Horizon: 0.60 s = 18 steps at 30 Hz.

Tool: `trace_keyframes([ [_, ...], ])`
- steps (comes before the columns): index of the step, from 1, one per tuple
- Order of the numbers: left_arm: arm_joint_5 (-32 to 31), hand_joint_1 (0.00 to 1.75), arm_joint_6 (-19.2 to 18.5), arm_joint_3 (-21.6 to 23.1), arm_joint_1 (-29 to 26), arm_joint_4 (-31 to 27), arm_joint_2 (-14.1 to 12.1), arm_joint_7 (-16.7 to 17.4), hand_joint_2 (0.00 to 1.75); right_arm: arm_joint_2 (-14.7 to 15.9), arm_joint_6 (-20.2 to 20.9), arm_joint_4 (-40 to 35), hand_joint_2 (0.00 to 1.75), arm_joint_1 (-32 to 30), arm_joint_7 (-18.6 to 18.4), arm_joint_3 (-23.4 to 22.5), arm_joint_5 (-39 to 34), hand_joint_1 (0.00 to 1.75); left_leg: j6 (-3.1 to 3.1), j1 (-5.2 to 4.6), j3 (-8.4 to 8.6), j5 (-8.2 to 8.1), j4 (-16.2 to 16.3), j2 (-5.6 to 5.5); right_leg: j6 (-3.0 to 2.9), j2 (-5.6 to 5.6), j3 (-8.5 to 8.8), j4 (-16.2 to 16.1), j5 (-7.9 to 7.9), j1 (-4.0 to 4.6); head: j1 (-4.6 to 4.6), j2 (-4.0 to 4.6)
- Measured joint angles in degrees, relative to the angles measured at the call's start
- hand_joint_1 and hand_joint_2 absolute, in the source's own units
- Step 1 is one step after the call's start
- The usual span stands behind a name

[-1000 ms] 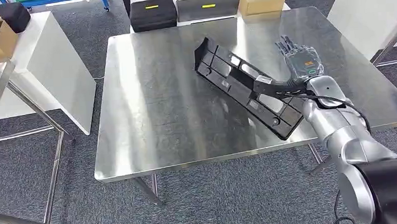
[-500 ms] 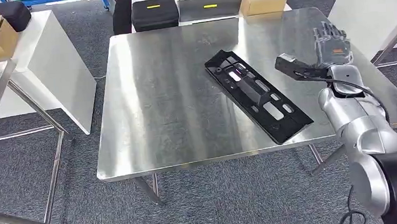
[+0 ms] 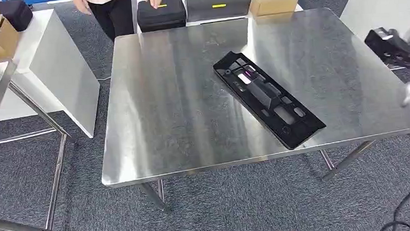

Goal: Take the parts from the cabinet and place them on the table.

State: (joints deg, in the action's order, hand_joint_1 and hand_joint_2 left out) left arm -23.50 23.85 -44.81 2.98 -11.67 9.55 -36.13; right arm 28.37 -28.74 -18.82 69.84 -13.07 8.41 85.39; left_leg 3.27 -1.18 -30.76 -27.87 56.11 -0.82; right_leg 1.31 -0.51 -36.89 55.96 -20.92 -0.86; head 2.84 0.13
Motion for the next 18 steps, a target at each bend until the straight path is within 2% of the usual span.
trace_keyframes([
  [3, 0.0, 0.0, 0.07, -0.24, 0.09, 0.0, 0.35, 0.0, 0.0, 1.88, -0.26, 0.0, 0.0, 0.0, -0.07, -0.37, 0.15, 0.0, 0.3, -0.02, 0.1, -0.22, 0.0, 0.34, 0.01, -0.28, 0.02, -0.01, -0.01, -0.07, -0.02, 0.0],
  [8, 0.0, 0.0, 0.07, -0.44, 0.27, 0.0, 0.52, 0.17, 0.0, 3.03, -0.67, 0.0, 0.0, -0.01, -0.37, -0.92, 0.44, 0.0, 0.28, -0.08, 0.2, -0.19, 0.01, 0.47, 0.02, -0.41, 0.02, -0.02, -0.01, -0.04, 0.0, 0.0],
  [10, -0.02, 0.0, 0.17, -0.44, 0.32, 0.0, 0.68, 1.07, 0.0, 3.82, -4.29, -0.07, 0.0, -0.7, -0.57, -1.38, -0.88, 0.0, 0.21, -0.11, 0.35, -0.15, 0.02, 0.46, 0.04, -0.4, 0.0, -0.04, -0.02, 0.04, 0.02, 0.0],
  [12, 0.08, 0.0, 0.44, -0.48, 0.36, 0.0, 1.4, 2.16, 0.0, 6.44, -9.18, -1.65, 0.0, -3.91, 0.81, -3.23, -3.68, 0.0, 0.23, -0.09, 0.44, -0.16, 0.01, -0.01, 0.36, -0.09, 0.21, -0.04, -0.25, 0.26, -0.04, 0.0],
  [14, 0.61, 0.0, 0.59, -0.87, 0.31, 0.02, 2.25, 2.45, 0.0, 8.46, -9.44, -6.13, 0.0, -11.13, 4.4, -6.56, -6.56, 0.0, 0.36, 0.07, 0.58, -0.3, -0.01, -0.41, 0.53, 0.28, 0.78, -0.05, -0.49, 0.28, -0.04, 0.0],
  [15, 0.83, 0.0, 0.59, -1.22, 0.3, 0.04, 2.65, 2.45, 0.0, 8.98, -9.46, -10.62, 0.0, -17.15, 6.89, -10.15, -6.97, 0.0, 0.4, 0.26, 0.71, -0.42, -0.02, -0.46, 0.59, 0.44, 1.03, -0.17, -0.54, 0.31, -0.04, 0.0],
  [16, 1.07, 0.0, 0.57, -1.44, 0.31, 0.04, 2.95, 2.45, 0.0, 8.66, -9.46, -14.83, 0.0, -22.51, 9.53, -14.04, -6.54, 0.0, 0.47, 0.4, 0.77, -0.61, -0.04, -0.57, 0.66, 0.52, 1.18, -0.17, -0.59, 0.33, -0.11, 0.0],
  [18, 1.31, 0.0, 0.55, -1.81, 0.42, 0.07, 3.41, 2.43, 0.0, 5.67, -9.48, -24.13, 0.0, -33.99, 14.72, -22.55, -5.07, 0.0, 0.56, 0.47, 0.78, -0.76, -0.07, -0.65, 0.49, 0.54, 1.25, -0.17, -0.73, 0.35, 0.02, 0.0],
])
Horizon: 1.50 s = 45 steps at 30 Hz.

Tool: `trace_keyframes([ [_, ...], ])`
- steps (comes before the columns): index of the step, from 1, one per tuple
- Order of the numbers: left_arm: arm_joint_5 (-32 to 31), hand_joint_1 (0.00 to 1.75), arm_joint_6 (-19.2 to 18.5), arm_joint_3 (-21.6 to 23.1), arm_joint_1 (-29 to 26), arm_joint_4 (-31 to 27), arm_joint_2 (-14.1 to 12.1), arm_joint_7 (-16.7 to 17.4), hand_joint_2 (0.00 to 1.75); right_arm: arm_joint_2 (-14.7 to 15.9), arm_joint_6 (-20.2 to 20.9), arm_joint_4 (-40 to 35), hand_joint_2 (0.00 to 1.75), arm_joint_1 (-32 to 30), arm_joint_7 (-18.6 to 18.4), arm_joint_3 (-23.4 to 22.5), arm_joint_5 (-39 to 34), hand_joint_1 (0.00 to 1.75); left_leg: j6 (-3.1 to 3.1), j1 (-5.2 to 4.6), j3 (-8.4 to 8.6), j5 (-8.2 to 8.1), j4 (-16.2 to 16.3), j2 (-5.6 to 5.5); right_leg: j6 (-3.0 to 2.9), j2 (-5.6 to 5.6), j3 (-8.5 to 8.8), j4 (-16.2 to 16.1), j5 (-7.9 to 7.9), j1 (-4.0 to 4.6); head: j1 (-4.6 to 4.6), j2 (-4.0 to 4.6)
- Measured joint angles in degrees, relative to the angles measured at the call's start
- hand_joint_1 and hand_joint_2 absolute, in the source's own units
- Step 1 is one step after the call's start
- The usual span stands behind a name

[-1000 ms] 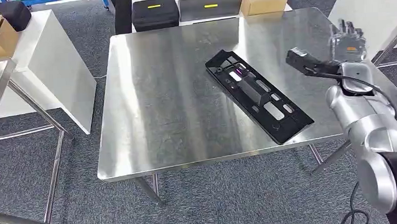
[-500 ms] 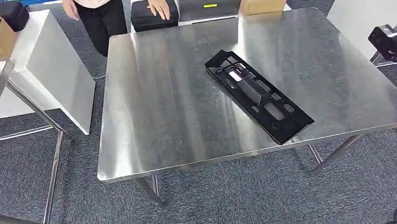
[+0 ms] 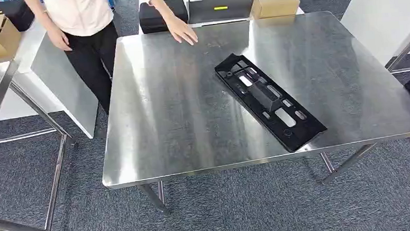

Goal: Take the parts from the cabinet and place them on the table.

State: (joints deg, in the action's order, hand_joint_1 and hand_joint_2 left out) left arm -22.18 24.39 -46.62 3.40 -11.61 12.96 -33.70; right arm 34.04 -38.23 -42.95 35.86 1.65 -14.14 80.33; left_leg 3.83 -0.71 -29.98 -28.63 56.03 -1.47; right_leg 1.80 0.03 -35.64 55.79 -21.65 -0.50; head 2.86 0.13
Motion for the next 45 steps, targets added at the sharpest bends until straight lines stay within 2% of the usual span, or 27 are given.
trace_keyframes([
  [1, 0.22, 0.0, 0.0, -0.22, 0.07, 0.0, 0.19, 0.0, 0.0, -3.14, -0.04, -7.4, 0.0, -6.55, 2.38, -5.51, 0.67, 0.0, 0.04, 0.03, 0.04, -0.08, 0.0, -0.02, -0.01, 0.02, 0.0, 0.0, -0.05, 0.0, -0.07, 0.0],
  [4, 0.7, 0.0, 0.0, -0.72, 0.21, 0.02, 0.52, 0.0, 0.0, -10.08, -0.07, -18.95, 0.0, -19.01, 6.86, -14.71, 2.27, 0.0, 0.07, -0.03, 0.05, -0.08, -0.03, -0.41, 0.1, 0.35, -0.01, 0.01, -0.36, 0.02, 0.02, 0.0],
  [5, 0.79, 0.0, 0.06, -0.91, 0.11, 0.02, 0.61, 0.06, 0.0, -13.84, -0.09, -24.21, 0.0, -22.57, 9.07, -17.26, 2.9, 0.0, 0.02, 0.04, 0.03, -0.12, -0.04, -0.52, 0.03, 0.47, 0.04, 0.02, -0.47, 0.04, -0.11, 0.0],
  [6, 0.98, 0.0, 0.22, -1.2, 0.06, 0.02, 0.74, 0.26, 0.0, -18.46, -0.09, -29.48, 0.0, -26.77, 13.17, -19.27, 3.12, 0.0, -0.46, 0.25, 0.19, -0.2, -0.04, -0.49, 0.0, 0.39, 0.11, 0.0, -0.48, 0.37, -0.04, 0.0],
  [7, 1.05, 0.0, 0.3, -1.38, 0.08, 0.04, 0.92, 0.39, 0.0, -22.62, -0.09, -33.1, 0.0, -30.24, 16.28, -20.48, 3.53, 0.0, -0.79, 0.34, 0.32, -0.38, -0.04, -0.46, -0.25, 0.39, 0.22, 0.0, -0.65, 0.45, -0.07, 0.0],
  [8, 1.05, 0.0, 0.35, -1.49, 0.1, 0.04, 1.16, 0.46, 0.0, -26.41, -0.09, -35.77, 0.0, -33.7, 18.58, -20.99, 3.51, 0.0, -0.79, 0.45, 0.47, -0.48, -0.04, -0.38, -0.34, 0.34, 0.34, 0.01, -0.72, 0.55, -0.07, 0.0],
  [10, 1.05, 0.0, 0.37, -1.53, 0.2, 0.04, 1.38, 0.63, 0.0, -33.07, -0.09, -36.52, 0.0, -38.66, 23.08, -20.86, 0.82, 0.0, -0.78, 0.4, 0.6, -0.5, -0.06, -0.31, -0.45, 0.25, 0.36, 0.02, -0.79, 0.54, 0.09, 0.0],
  [12, 0.57, 0.0, 0.37, -1.57, 0.18, 0.04, 1.38, 0.66, 0.0, -39.36, -0.07, -35.31, 0.0, -41.39, 26.69, -22.88, -2.49, 0.0, -0.8, 0.41, 0.65, -0.5, -0.08, -0.04, -0.5, 0.07, 0.34, 0.02, -0.83, 0.57, 0.02, 0.0],
  [15, -0.64, 0.0, 0.37, -1.59, 0.25, 0.04, 1.38, 0.94, 0.0, -43.9, -0.04, -29.67, 0.0, -41.17, 31.1, -28.84, -2.6, 0.0, -1.01, 0.41, 0.83, -0.62, -0.1, 0.32, -0.52, -0.31, 0.38, 0.02, -0.84, 0.57, -0.02, 0.0],
  [17, -1.14, 0.0, 0.17, -1.59, 0.3, 0.04, 1.35, 1.86, 0.0, -45.01, -0.02, -21.69, 0.0, -38.73, 32.45, -36.08, -2.76, 0.0, -1.03, 0.34, 0.98, -0.63, -0.11, 0.39, -0.52, -0.43, 0.46, 0.02, -0.84, 0.57, -0.02, 0.0],
  [19, -1.7, 0.0, -0.41, -1.59, 0.31, 0.04, 1.25, 2.91, 0.0, -44.55, -0.02, -12.27, 0.0, -36.73, 29.05, -43.36, -1.37, 0.0, -1.01, 0.21, 1.11, -0.64, -0.11, 0.39, -0.48, -0.43, 0.51, 0.02, -0.87, 0.62, 0.0, 0.0],
  [22, -3.92, 0.0, -1.6, -1.0, 0.29, 0.04, 0.85, 5.05, 0.0, -41.86, 0.9, 1.55, 0.0, -34.96, 21.2, -49.74, -0.86, 0.0, -0.93, 0.14, 1.12, -0.69, -0.1, 0.38, -0.46, -0.43, 0.59, 0.01, -0.87, 0.5, -0.02, 0.0],
  [23, -4.44, 0.0, -1.99, -0.68, 0.3, 0.04, 0.74, 5.47, 0.0, -40.81, 1.4, 5.98, 1.75, -34.58, 19.42, -51.68, -1.1, 0.0, -0.9, 0.14, 1.13, -0.71, -0.09, 0.39, -0.46, -0.43, 0.61, 0.01, -0.87, 0.48, -0.02, 0.0],
  [25, -5.56, 0.0, -2.12, -0.15, 0.3, 0.04, 0.59, 5.86, 0.0, -39.57, 3.72, 11.77, 1.75, -34.22, 18.39, -54.32, -1.34, 0.0, -0.9, 0.13, 1.12, -0.71, -0.09, 0.41, -0.46, -0.44, 0.65, 0.01, -0.87, 0.41, -0.02, 0.0],
  [28, -8.33, 0.0, -2.27, 1.38, 0.28, 0.04, 0.11, 6.95, 0.0, -38.43, 11.51, 18.96, 1.75, -33.18, 16.24, -56.77, -2.5, 0.0, -0.9, 0.13, 1.14, -0.71, -0.09, 0.47, -0.46, -0.47, 0.66, 0.02, -0.87, 0.33, -0.04, 0.0],
  [29, -9.05, 0.0, -2.51, 1.95, 0.27, 0.04, -0.16, 7.28, 0.0, -38.41, 13.34, 20.44, 0.0, -32.82, 15.18, -57.51, -2.74, 0.0, -0.9, 0.13, 1.14, -0.71, -0.09, 0.48, -0.46, -0.46, 0.67, 0.02, -0.87, 0.32, -0.04, 0.0],
  [30, -9.71, 0.0, -2.65, 2.49, 0.24, 0.04, -0.48, 7.76, 0.0, -38.52, 14.82, 22.08, 1.75, -32.38, 13.73, -58.17, -2.56, 0.0, -0.9, 0.13, 1.14, -0.71, -0.09, 0.47, -0.46, -0.47, 0.67, 0.02, -0.87, 0.32, -0.04, 0.0],
  [31, -10.17, 0.0, -2.71, 2.91, 0.22, 0.04, -0.85, 8.11, 0.0, -38.7, 15.59, 23.39, 1.75, -32.07, 12.6, -58.45, -2.1, 0.0, -0.9, 0.14, 1.13, -0.71, -0.09, 0.48, -0.46, -0.47, 0.67, 0.01, -0.87, 0.32, -0.02, 0.0],
  [32, -10.73, 0.0, -2.75, 3.41, 0.21, 0.05, -1.2, 8.5, 0.0, -38.81, 16.43, 24.67, 0.0, -31.84, 11.75, -58.58, -1.99, 0.0, -0.9, 0.15, 1.13, -0.71, -0.09, 0.49, -0.46, -0.47, 0.68, 0.02, -0.87, 0.32, -0.02, 0.0],
  [45, -10.69, 0.0, -2.27, 4.9, 0.03, 0.04, -4.04, 9.55, 0.0, -41.71, 24.31, 30.05, 0.0, -30.01, 10.35, -58.78, 0.43, 0.0, -1.0, 0.22, 1.14, -0.64, -0.1, 0.49, -0.47, -0.46, 0.7, 0.03, -0.86, 0.35, -0.02, 0.0],
])
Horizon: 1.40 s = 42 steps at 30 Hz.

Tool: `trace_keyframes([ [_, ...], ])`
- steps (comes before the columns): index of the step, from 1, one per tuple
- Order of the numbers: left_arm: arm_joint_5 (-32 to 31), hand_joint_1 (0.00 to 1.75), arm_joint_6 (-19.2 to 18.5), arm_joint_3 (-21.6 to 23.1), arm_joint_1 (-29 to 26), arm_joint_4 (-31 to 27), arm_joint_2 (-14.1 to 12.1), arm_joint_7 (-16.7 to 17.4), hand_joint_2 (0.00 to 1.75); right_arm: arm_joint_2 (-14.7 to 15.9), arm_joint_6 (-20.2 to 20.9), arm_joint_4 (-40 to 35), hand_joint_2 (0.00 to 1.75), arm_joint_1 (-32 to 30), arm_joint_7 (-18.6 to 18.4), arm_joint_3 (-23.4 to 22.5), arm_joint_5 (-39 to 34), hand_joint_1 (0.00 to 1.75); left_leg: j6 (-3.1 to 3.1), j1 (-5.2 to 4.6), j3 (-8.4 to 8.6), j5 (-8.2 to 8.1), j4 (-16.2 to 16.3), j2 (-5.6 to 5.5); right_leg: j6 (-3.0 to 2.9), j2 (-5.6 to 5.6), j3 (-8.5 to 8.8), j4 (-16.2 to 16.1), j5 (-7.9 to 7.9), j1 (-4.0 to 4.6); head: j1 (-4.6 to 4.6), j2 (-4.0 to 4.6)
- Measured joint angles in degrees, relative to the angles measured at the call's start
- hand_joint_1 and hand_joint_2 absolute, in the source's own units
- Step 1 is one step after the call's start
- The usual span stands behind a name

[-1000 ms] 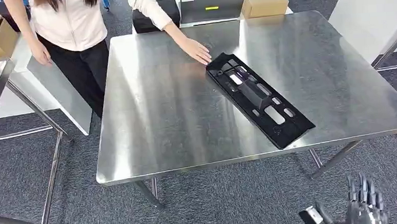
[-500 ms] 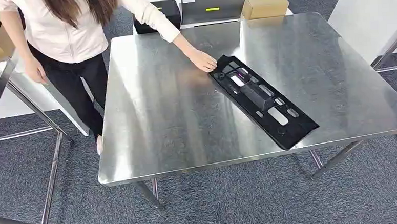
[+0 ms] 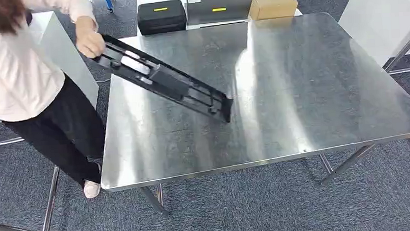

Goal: Take the parts from the cabinet and place them on the table.

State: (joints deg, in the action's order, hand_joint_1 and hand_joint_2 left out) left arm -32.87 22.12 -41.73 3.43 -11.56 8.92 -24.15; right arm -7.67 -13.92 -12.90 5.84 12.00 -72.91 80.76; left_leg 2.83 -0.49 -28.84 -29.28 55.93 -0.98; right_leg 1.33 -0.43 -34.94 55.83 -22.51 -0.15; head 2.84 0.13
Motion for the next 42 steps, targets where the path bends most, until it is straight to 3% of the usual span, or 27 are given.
trace_keyframes([
  [22, -0.68, 0.0, 0.28, 0.02, 0.01, 0.0, -1.09, 0.42, 0.0, -0.81, 4.15, 1.03, 0.0, 0.04, -1.03, 1.77, 2.56, 0.0, 0.11, -0.3, 0.0, -0.09, 0.1, 0.0, 0.08, 0.0, 0.02, -0.04, 0.05, -0.35, 0.0, 0.0],
  [28, -0.9, 0.0, 0.28, 0.02, 0.01, 0.0, -1.31, 0.22, 0.0, -1.22, 4.65, 1.09, 0.0, 0.06, -1.49, 2.4, 3.06, 0.0, 0.88, -0.77, -0.02, -0.06, 0.26, 0.0, 0.5, 0.03, 0.14, -0.14, 0.3, -0.82, -0.02, 0.0],
  [29, -0.9, 0.0, 0.28, 0.0, 0.02, 0.0, -1.33, 0.22, 0.0, -1.36, 4.65, 1.09, 0.0, 0.09, -1.84, 2.47, 3.06, 0.0, 1.27, -0.81, 0.01, 0.2, -0.03, -0.01, 0.8, 0.05, 0.3, -0.41, 0.47, -0.83, 0.07, 0.0],
  [30, -0.9, 0.0, 0.28, 0.02, 0.06, 0.0, -1.27, 0.22, 0.0, -1.38, 4.68, 1.09, 0.0, 0.14, -2.03, 2.56, 3.1, 0.0, 1.79, -0.04, 0.66, 1.16, -1.07, -0.03, 1.06, 0.12, -0.11, -0.05, 0.27, -0.35, 0.0, 0.0],
  [31, -0.9, 0.0, 0.33, 0.02, 0.06, 0.0, -1.14, 0.24, 0.0, -1.33, 4.7, 1.09, 0.0, 0.12, -2.1, 2.69, 3.21, 0.0, 1.8, -0.11, 0.87, 1.36, -1.52, -0.02, 0.97, 0.24, -0.65, 1.3, -0.62, -0.54, -0.17, 0.0],
  [32, -0.9, 0.0, 0.33, 0.0, 0.06, 0.0, -1.16, 0.28, 0.0, -1.36, 4.74, 1.09, 0.0, 0.12, -2.23, 2.86, 3.26, 0.0, 2.04, 0.01, 0.84, 1.5, -1.49, -0.03, 0.45, 0.23, -2.08, 4.68, -2.7, -0.55, -0.35, 0.0],
  [34, -0.9, 0.0, 0.28, 0.0, -0.01, 0.02, -1.12, 0.26, 0.0, -1.33, 4.74, 1.09, 0.0, 0.07, -2.51, 2.93, 3.24, 0.0, 2.02, -0.02, 0.8, 1.49, -1.46, -0.19, -0.07, 0.25, -6.11, 14.27, -6.71, -0.76, -0.35, 0.0],
  [35, -0.9, 0.0, 0.24, 0.0, -0.05, 0.02, -1.12, 0.24, 0.0, -1.33, 4.74, 1.09, 0.0, 0.04, -2.56, 2.93, 3.23, 0.0, 2.0, -0.01, 0.78, 1.48, -1.41, -0.37, 0.14, 0.25, -7.55, 17.81, -7.85, -0.79, -0.44, 0.0],
  [36, -0.92, 0.0, 0.2, 0.0, -0.1, 0.02, -1.1, 0.15, 0.0, -1.29, 4.74, 1.09, 0.0, 0.02, -2.6, 2.93, 3.19, 0.0, 1.93, 0.04, 0.84, 1.43, -1.39, -0.72, 0.59, 0.26, -7.59, 18.27, -7.76, -0.89, -0.46, 0.0],
  [38, -0.98, 0.0, 0.07, 0.02, -0.12, 0.02, -0.96, 0.02, 0.0, -1.18, 4.74, 1.09, 0.0, 0.04, -2.6, 2.95, 3.19, 0.0, 1.53, 0.22, 1.04, 1.2, -1.25, -1.55, 1.87, 0.22, -3.5, 11.54, -5.23, -1.32, -0.46, 0.0],
  [39, -1.01, 0.0, 0.04, 0.02, -0.1, 0.02, -0.9, -0.04, 0.0, -1.16, 4.74, 1.09, 0.0, 0.05, -2.6, 2.95, 3.21, 0.0, 1.14, 0.38, 1.14, 0.95, -0.93, -2.14, 2.6, -0.3, 0.0, 5.39, -3.31, -1.69, -0.46, 0.0],
  [40, -1.09, 0.0, -0.07, 0.0, -0.06, 0.02, -0.83, -0.07, 0.0, -1.14, 4.74, 1.09, 0.0, 0.06, -2.6, 2.97, 3.21, 0.0, 0.58, 0.51, 1.04, 0.58, -0.39, -2.57, 2.8, -2.0, 2.49, 0.67, -2.91, -2.13, -0.5, 0.0],
  [41, -1.14, 0.0, -0.13, 0.0, -0.06, 0.02, -0.88, -0.07, 0.0, -1.16, 4.76, 1.11, 0.0, 0.16, -2.6, 2.97, 3.21, 0.0, 0.06, 0.16, 0.65, 0.19, -0.09, -2.75, 2.46, -2.39, 2.91, 0.88, -3.47, -1.61, -0.57, 0.0],
  [42, -1.31, 0.0, -0.22, 0.02, -0.02, 0.02, -0.85, -0.09, 0.0, -1.22, 4.78, 1.11, 0.0, 0.16, -2.6, 2.99, 3.13, 0.0, -0.33, 0.18, 0.51, -0.05, 0.16, -3.07, 1.68, -1.5, 2.96, 0.81, -3.33, -1.5, -0.65, 0.0],
])
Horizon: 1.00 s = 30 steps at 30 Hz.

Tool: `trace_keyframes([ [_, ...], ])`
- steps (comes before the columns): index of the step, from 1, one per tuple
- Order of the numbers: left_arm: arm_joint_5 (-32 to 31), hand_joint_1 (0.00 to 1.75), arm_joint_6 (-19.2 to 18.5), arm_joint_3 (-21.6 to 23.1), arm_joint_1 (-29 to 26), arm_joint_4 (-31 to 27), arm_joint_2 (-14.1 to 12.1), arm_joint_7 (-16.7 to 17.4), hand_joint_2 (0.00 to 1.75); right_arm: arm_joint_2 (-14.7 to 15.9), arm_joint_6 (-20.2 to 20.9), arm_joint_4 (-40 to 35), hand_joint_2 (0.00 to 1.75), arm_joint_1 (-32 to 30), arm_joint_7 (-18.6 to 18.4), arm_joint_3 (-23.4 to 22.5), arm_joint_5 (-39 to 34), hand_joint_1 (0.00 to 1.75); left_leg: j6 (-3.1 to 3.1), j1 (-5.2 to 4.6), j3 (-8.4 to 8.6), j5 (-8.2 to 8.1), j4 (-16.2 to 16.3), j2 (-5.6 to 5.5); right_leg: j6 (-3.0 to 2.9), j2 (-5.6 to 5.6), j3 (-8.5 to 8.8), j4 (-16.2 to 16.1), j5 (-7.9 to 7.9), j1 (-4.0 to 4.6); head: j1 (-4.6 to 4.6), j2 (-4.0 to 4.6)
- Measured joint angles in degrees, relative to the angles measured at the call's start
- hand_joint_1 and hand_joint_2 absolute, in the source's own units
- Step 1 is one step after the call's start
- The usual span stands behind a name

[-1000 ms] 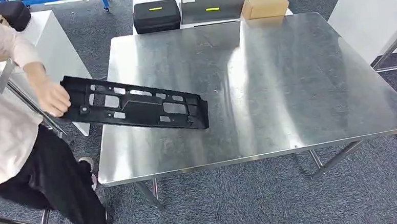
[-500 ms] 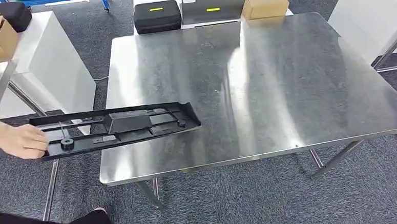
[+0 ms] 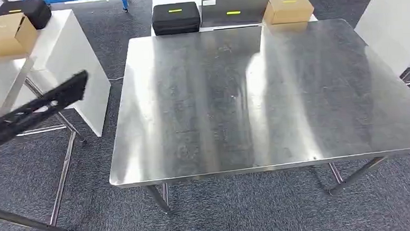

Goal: Take the parts from the cabinet and place them on the table.

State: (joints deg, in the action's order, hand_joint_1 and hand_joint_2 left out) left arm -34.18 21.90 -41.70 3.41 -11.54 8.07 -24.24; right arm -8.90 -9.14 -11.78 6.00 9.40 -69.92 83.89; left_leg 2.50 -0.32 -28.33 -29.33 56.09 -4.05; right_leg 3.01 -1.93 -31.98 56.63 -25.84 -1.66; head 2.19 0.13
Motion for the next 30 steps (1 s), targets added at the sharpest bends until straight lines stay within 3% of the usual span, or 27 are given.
trace_keyframes([
  [2, -0.11, 0.0, -0.07, 0.0, 0.0, 0.02, 0.04, -0.02, 0.0, 0.13, 0.0, 0.0, 0.0, -0.03, 0.0, 0.02, -0.07, 0.0, -0.3, 0.43, -0.05, 0.05, -0.13, -0.5, -0.77, 0.51, 0.01, 0.21, -0.23, 0.38, -0.02, 0.0],
  [3, -0.13, 0.0, -0.09, 0.0, -0.01, 0.02, 0.0, -0.04, 0.0, -0.06, 0.0, 0.0, 0.0, 0.1, 0.0, 0.06, -0.11, 0.0, -0.65, 0.58, -0.05, -0.29, 0.11, -0.77, -1.28, 0.93, 0.16, 0.01, -0.12, -0.18, -0.02, 0.0],
  [4, -0.2, 0.0, -0.09, 0.0, -0.03, 0.02, 0.09, -0.07, 0.0, -0.2, 0.0, 0.0, 0.0, 0.14, 0.0, 0.18, -0.07, 0.0, -1.03, 0.59, -0.41, -1.02, 1.39, 0.96, -1.5, 1.29, 0.29, -0.05, -0.21, -0.15, 0.02, 0.0],
  [5, -0.22, 0.0, -0.11, 0.0, 0.07, 0.02, 0.17, -0.11, 0.0, -0.04, -0.02, 0.0, 0.0, 0.13, 0.0, 0.2, -0.07, 0.0, -1.41, 0.63, -2.02, -2.77, 4.59, 2.53, -1.89, 1.74, 0.39, -0.05, -0.42, -0.1, 0.48, 0.0],
  [7, -0.39, 0.0, -0.13, 0.02, 0.33, 0.02, 0.17, -0.13, 0.0, 0.02, -0.02, 0.0, 0.0, -0.05, 0.0, 0.2, -0.07, 0.0, -1.93, 0.92, -7.11, -6.94, 13.82, 3.35, -2.3, 2.85, 0.42, -0.05, -0.65, 0.2, 0.41, 0.0],
  [8, -0.39, 0.0, -0.15, 0.02, 0.29, 0.04, 0.2, -0.15, 0.0, 0.07, -0.02, 0.0, 0.0, -0.09, 0.0, 0.2, -0.07, 0.0, -2.05, 1.0, -9.54, -8.1, 17.79, 3.51, -2.43, 3.46, 0.43, -0.04, -0.74, 0.32, 0.44, 0.0],
  [9, -0.39, 0.0, -0.15, 0.02, 0.18, 0.04, 0.2, -0.15, 0.0, 0.07, -0.02, 0.0, 0.0, -0.09, 0.0, 0.2, -0.04, 0.0, -2.03, 1.01, -10.68, -7.59, 19.07, 3.62, -2.47, 4.05, 0.53, -0.04, -0.87, 0.39, 0.41, 0.0],
  [10, -0.39, 0.0, -0.18, 0.02, 0.11, 0.04, 0.22, -0.13, 0.0, 0.07, 0.0, 0.0, 0.0, -0.09, 0.0, 0.22, 0.0, 0.0, -1.89, 1.01, -10.26, -5.8, 17.42, 3.67, -2.52, 4.56, 0.7, -0.04, -0.94, 0.45, 0.44, 0.0],
  [12, -0.37, 0.0, -0.18, 0.02, 0.07, 0.04, 0.24, -0.13, 0.0, 0.02, 0.0, 0.0, 0.0, -0.02, 0.0, 0.28, 0.13, 0.0, -1.17, 0.86, -6.03, -0.24, 8.12, 4.68, -2.67, 5.62, 1.18, -0.05, -1.15, 0.6, 0.44, 0.0],
  [13, -0.37, 0.0, -0.11, 0.02, 0.17, 0.04, 0.24, -0.13, 0.0, 0.02, 0.0, 0.0, 0.0, 0.0, 0.0, 0.31, 0.2, 0.0, -0.54, 0.6, -3.41, 1.87, 3.04, 7.27, -2.53, 6.08, 1.48, -0.07, -1.28, 0.68, 0.44, 0.0],
  [14, -0.37, 0.0, -0.05, 0.02, 0.42, 0.04, 0.24, -0.13, 0.0, 0.0, 0.0, 0.0, 0.0, -0.01, 0.0, 0.35, 0.35, 0.0, -0.41, 0.04, -2.83, 1.18, 1.45, 9.11, -2.18, 6.55, 1.69, -0.03, -1.52, 1.02, 0.35, 0.0],
  [17, -0.35, 0.0, 0.09, 0.02, 0.45, 0.04, 0.46, -0.11, 0.0, 0.09, 0.22, 0.0, 0.0, 0.04, -0.04, 0.46, 0.61, 0.0, 0.11, -0.28, -3.25, 1.22, 1.39, 7.09, -1.38, 8.17, 2.0, -0.35, -1.72, 0.99, 0.31, 0.0],
  [18, -0.31, 0.0, 0.15, 0.02, 0.36, 0.04, 0.48, -0.07, 0.0, 0.02, 0.28, 0.0, 0.0, 0.22, -0.07, 0.59, 0.61, 0.0, 0.54, -0.3, -3.1, 1.67, 0.79, 6.28, -0.98, 8.92, 2.46, -0.64, -1.72, 1.2, 0.39, 0.0],
  [19, -0.26, 0.0, 0.15, 0.02, 0.28, 0.07, 0.72, 0.02, 0.0, 0.07, 0.35, 0.0, 0.0, 0.22, -0.07, 0.79, 0.61, 0.0, 0.87, 0.57, -2.33, 2.47, -0.15, 5.63, -0.69, 8.17, 1.92, 0.1, -2.19, 1.49, 0.26, 0.0],
  [20, -0.24, 0.0, 0.28, 0.0, 0.33, 0.07, 0.79, 0.02, 0.0, 0.15, 0.35, 0.0, 0.0, 0.25, -0.07, 0.85, 0.61, 0.0, 1.09, 0.4, -2.21, 2.62, -0.44, 5.16, -0.87, 5.74, 1.42, 2.15, -3.49, 1.26, -0.11, 0.0],
  [21, -0.11, 0.0, 0.33, 0.0, 0.39, 0.07, 0.79, 0.04, 0.0, 0.15, 0.35, 0.0, 0.0, 0.21, -0.07, 0.85, 0.61, 0.0, 1.43, 0.44, -2.3, 2.86, -0.38, 4.48, -1.37, 3.77, -0.54, 6.37, -5.56, 1.12, -0.26, 0.0],
  [23, -0.11, 0.0, 0.35, 0.0, 0.43, 0.07, 0.9, 0.04, 0.0, 0.2, 0.35, 0.0, 0.0, -0.04, -0.07, 0.87, 0.63, 0.0, 1.49, 0.39, -2.42, 2.9, -0.32, 2.87, -1.66, 2.5, -5.48, 16.39, -9.3, 0.94, -0.5, 0.0],
  [24, -0.11, 0.0, 0.33, 0.0, 0.4, 0.07, 0.9, 0.04, 0.0, 0.2, 0.35, 0.0, 0.0, -0.2, -0.07, 0.9, 0.63, 0.0, 1.48, 0.37, -2.36, 2.89, -0.29, 2.01, -1.27, 2.35, -6.99, 18.98, -9.58, 0.96, -0.53, 0.0],
  [25, -0.09, 0.0, 0.33, 0.0, 0.27, 0.09, 0.96, 0.07, 0.0, 0.24, 0.35, 0.0, 0.0, -0.31, -0.09, 0.92, 0.63, 0.0, 1.46, 0.35, -2.27, 2.87, -0.28, 1.18, -0.7, 2.23, -6.85, 17.93, -8.66, 0.96, -0.5, 0.0],
  [26, -0.09, 0.0, 0.33, 0.0, 0.23, 0.11, 1.01, 0.07, 0.0, 0.26, 0.35, 0.0, 0.0, -0.3, -0.09, 0.94, 0.61, 0.0, 1.4, 0.34, -2.16, 2.83, -0.21, 0.26, -0.06, 2.06, -5.3, 14.19, -6.62, 0.94, -0.5, 0.0],
  [28, -0.07, 0.0, 0.33, 0.0, 0.29, 0.11, 1.12, 0.07, 0.0, 0.46, 0.37, 0.0, 0.0, -0.2, -0.09, 1.14, 0.81, 0.0, 1.15, 0.35, -1.97, 2.66, -0.06, -1.29, 0.76, 0.46, -0.6, 3.44, -2.05, 0.83, -0.55, 0.0],
  [29, -0.04, 0.0, 0.33, 0.0, 0.29, 0.11, 1.14, 0.07, 0.0, 0.52, 0.37, 0.0, 0.0, -0.28, -0.09, 1.2, 0.9, 0.0, 0.81, 0.11, -2.27, 2.43, 0.3, -1.8, 0.64, -1.96, 0.47, -0.2, -1.13, 0.63, -0.77, 0.0],
  [30, -0.02, 0.0, 0.33, 0.0, 0.34, 0.11, 1.14, 0.07, 0.0, 0.55, 0.37, 0.0, 0.0, -0.2, -0.09, 1.25, 1.0, 0.0, 0.4, -0.21, -2.39, 1.99, 0.77, -2.4, -0.26, -1.55, 0.22, -0.46, -0.9, 0.79, -0.7, 0.0],
])
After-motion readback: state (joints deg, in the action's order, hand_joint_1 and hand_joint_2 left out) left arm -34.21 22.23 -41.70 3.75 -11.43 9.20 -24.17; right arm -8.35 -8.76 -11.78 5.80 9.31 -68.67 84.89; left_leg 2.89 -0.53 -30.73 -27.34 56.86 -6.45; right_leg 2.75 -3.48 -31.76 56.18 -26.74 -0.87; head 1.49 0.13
